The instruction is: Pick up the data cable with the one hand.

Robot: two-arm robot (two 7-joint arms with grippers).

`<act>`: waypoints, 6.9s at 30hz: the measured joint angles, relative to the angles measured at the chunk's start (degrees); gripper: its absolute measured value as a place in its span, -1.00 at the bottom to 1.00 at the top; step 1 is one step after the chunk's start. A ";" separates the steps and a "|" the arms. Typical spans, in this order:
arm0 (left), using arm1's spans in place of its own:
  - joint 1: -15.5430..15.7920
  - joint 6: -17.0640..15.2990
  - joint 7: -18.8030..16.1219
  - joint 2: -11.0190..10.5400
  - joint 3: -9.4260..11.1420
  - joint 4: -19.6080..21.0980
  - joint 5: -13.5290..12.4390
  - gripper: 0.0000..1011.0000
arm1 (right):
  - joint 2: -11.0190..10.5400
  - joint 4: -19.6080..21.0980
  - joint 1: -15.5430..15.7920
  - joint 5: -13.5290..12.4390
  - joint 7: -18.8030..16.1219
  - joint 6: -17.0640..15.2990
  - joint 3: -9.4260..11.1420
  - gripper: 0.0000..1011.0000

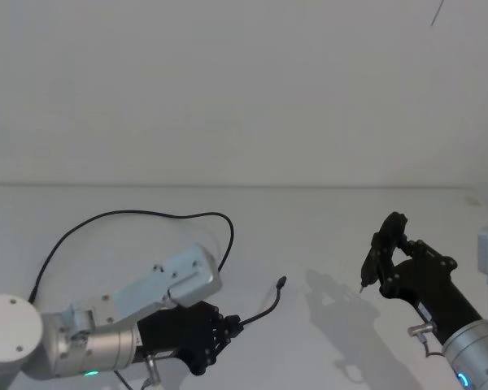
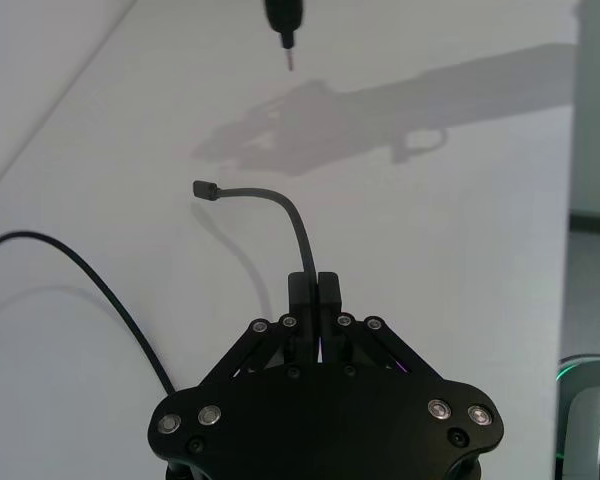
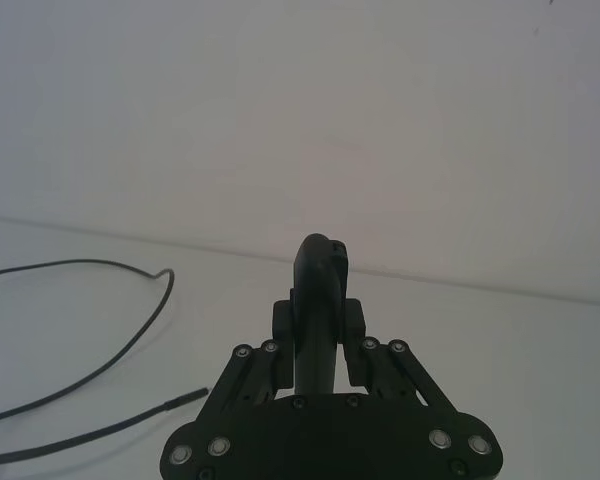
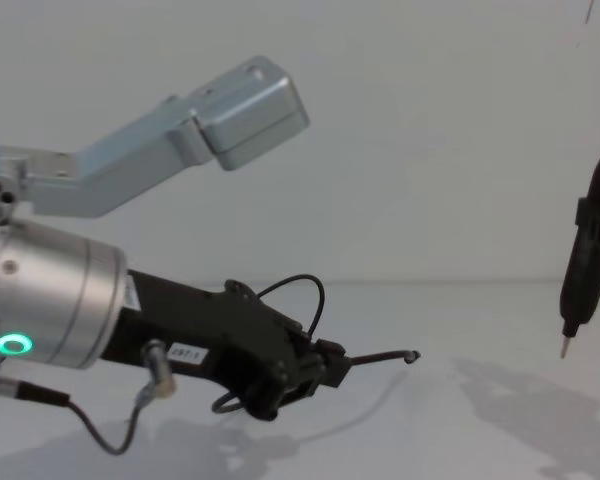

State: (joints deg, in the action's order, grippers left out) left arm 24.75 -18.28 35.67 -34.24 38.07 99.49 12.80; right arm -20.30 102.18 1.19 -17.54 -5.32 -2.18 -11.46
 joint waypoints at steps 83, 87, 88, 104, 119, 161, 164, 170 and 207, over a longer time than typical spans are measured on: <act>-6.48 20.06 8.62 -11.75 -2.70 11.25 0.56 -0.92 | -13.61 12.01 -1.28 -21.09 -14.79 -21.76 5.19 -0.45; -6.48 20.06 8.62 -11.75 -2.70 11.25 0.56 -0.92 | -13.72 12.05 -1.20 -21.30 -15.24 -20.90 5.08 -0.45; -6.48 20.06 8.62 -11.75 -2.70 11.25 0.56 -0.92 | -13.74 12.06 -1.16 -21.32 -15.34 -20.71 5.07 -0.45; -6.48 20.06 8.62 -11.75 -2.69 11.24 0.56 -0.92 | -14.16 12.23 -0.74 -21.72 -15.98 -18.04 4.70 -0.45; -6.48 20.05 8.62 -11.75 -2.69 11.24 0.56 -0.92 | -14.79 12.00 -0.96 -21.74 -15.32 -17.40 4.00 -0.45; -6.48 20.05 8.62 -11.75 -2.69 11.24 0.56 -0.92 | -16.65 10.94 -1.76 -21.94 -13.42 -16.90 1.79 -0.45; -6.48 20.05 8.62 -11.75 -2.70 11.24 0.56 -0.92 | -16.70 10.92 -1.72 -21.99 -13.40 -16.60 1.72 -0.45; -6.48 20.05 8.62 -11.75 -2.69 11.24 0.56 -0.92 | -16.91 10.87 -1.64 -22.07 -13.33 -15.79 1.49 -0.45; -6.48 20.05 8.62 -11.75 -2.69 11.24 0.56 -0.92 | -18.02 10.96 -1.52 -23.67 -13.35 -14.58 0.77 -0.45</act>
State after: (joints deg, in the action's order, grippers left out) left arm 18.27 1.77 44.29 -45.99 35.38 110.73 13.36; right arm -38.32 113.14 -0.33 -41.22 -18.67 -16.77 -10.69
